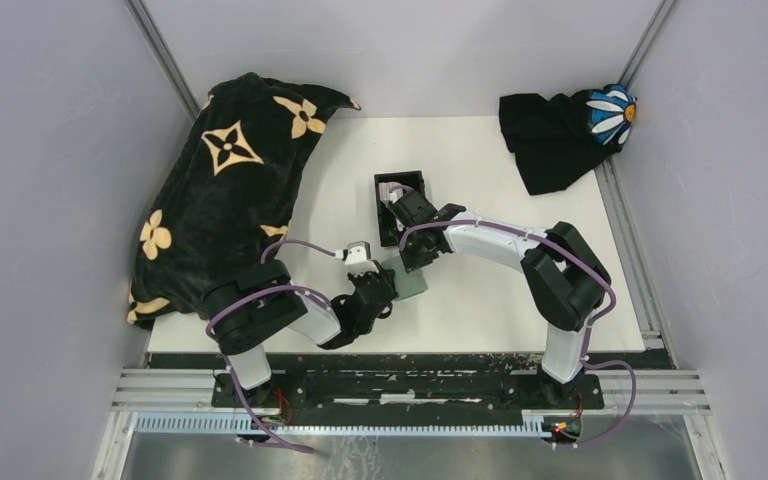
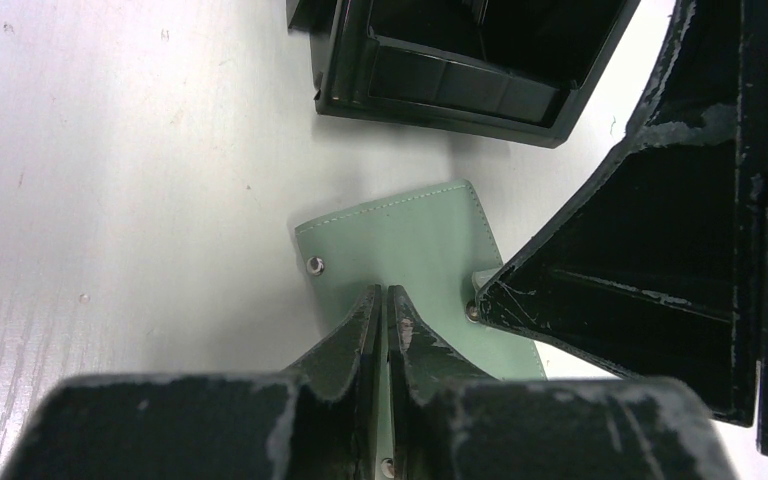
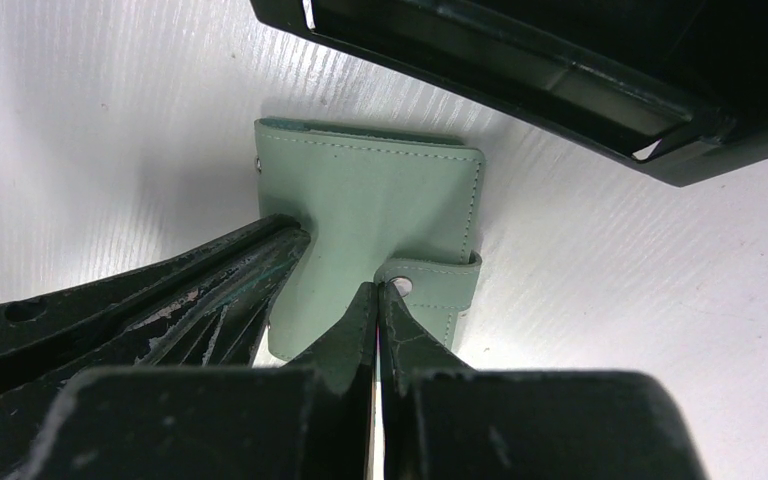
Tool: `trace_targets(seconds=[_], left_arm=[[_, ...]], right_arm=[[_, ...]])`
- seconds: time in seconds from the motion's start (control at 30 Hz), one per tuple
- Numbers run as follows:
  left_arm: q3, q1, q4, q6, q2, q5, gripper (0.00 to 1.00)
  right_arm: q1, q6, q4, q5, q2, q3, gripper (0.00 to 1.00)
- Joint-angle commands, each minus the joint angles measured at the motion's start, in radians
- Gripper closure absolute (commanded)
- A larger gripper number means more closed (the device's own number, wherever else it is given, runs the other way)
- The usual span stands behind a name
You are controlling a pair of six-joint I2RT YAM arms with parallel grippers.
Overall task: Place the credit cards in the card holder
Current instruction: Close the card holder at the center of the board.
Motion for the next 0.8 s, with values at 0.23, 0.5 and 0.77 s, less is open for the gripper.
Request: trace_targets(seconds=[0.23, 0.5, 0.77], left_arm=[[0.022, -0.001, -0.029, -0.008, 0.013, 0.006, 0.89], [0.031, -0.001, -0.029, -0.007, 0.02, 0.01, 0.89], [0.034, -0.001, -0.029, -0.007, 0.03, 0.012, 0.89]], right_arm=[[-0.004, 0.006, 0.026, -0.02, -0.018, -0.015, 0.99], [-0.004, 0.007, 0.038, -0.03, -0.001, -0.016, 0.99], [-0.003, 0.011, 0.043, -0.045, 0.008, -0.013, 0.99]])
